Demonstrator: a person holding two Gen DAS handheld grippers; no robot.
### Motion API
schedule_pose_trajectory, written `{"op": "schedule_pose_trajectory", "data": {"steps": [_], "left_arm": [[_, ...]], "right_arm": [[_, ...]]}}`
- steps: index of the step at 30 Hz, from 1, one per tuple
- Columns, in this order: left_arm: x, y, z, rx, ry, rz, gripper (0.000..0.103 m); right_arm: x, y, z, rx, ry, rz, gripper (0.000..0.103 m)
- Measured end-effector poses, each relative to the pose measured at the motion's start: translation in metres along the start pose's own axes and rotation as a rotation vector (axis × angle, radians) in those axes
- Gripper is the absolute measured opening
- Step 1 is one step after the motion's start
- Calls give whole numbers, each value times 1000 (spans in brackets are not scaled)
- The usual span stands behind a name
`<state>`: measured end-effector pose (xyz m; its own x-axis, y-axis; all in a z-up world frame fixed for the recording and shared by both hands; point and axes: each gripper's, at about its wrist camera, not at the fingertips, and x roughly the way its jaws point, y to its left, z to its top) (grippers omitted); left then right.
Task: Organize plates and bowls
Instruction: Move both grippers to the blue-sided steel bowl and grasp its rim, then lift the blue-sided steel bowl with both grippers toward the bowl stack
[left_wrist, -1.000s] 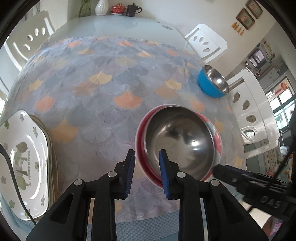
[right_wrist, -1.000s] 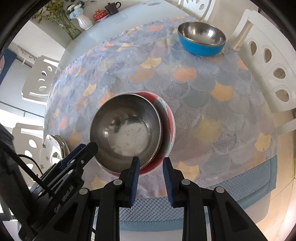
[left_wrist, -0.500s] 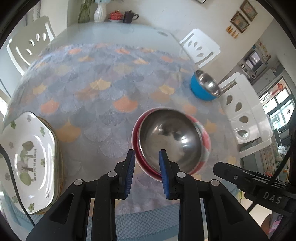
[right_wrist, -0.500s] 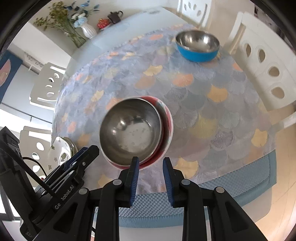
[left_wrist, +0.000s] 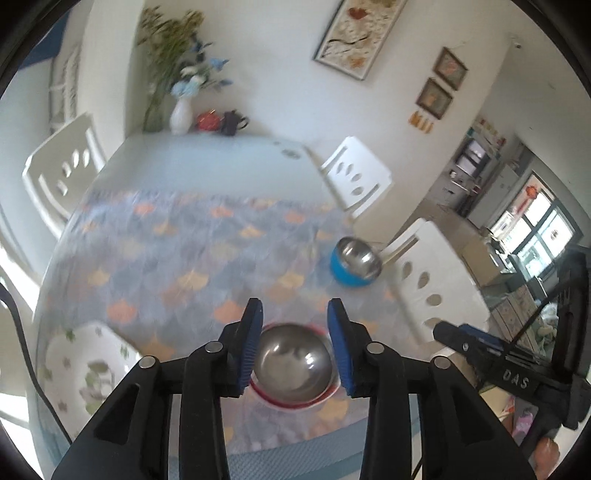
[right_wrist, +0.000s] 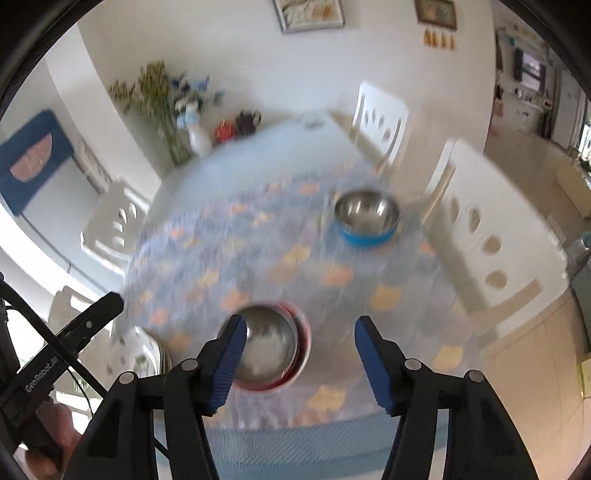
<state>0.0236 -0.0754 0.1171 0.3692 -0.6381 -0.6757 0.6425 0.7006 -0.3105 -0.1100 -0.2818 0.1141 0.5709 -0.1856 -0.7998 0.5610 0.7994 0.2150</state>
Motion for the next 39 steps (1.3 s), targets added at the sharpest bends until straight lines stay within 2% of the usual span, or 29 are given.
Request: {"op": "schedule_pose_trajectory", "data": {"steps": [1, 3, 7, 9, 12, 15, 18, 25, 31, 33, 39], "left_arm": [[-1, -5, 6, 13, -9, -3, 42], [3, -16, 19, 43, -29, -4, 58], [26, -36, 44, 83, -38, -12, 60], [49, -46, 58, 86, -19, 8, 60], [96, -61, 79, 93, 55, 53, 60], [154, -71, 91, 63, 166, 33, 59], [205, -79, 94, 40, 263, 31, 59], [306, -91, 88, 56, 411, 100, 58], [373, -88, 77, 57, 534, 111, 53], [389, -89, 72, 61, 563, 104, 47], [413, -87, 61, 52, 612, 92, 33]], "right_arm": [[-3, -4, 6, 6, -16, 1, 63], [-6, -17, 20, 36, -38, 13, 66], [4, -47, 44, 94, -48, 15, 67], [16, -67, 58, 124, -35, 2, 67], [39, -95, 74, 172, -9, -3, 67], [77, -122, 89, 204, 39, -17, 67], [116, -140, 99, 225, 90, -12, 67], [204, -171, 112, 234, 201, -1, 67], [267, -182, 119, 219, 271, 13, 66], [283, -183, 119, 209, 289, 18, 66], [313, -184, 119, 196, 320, 34, 54]]}}
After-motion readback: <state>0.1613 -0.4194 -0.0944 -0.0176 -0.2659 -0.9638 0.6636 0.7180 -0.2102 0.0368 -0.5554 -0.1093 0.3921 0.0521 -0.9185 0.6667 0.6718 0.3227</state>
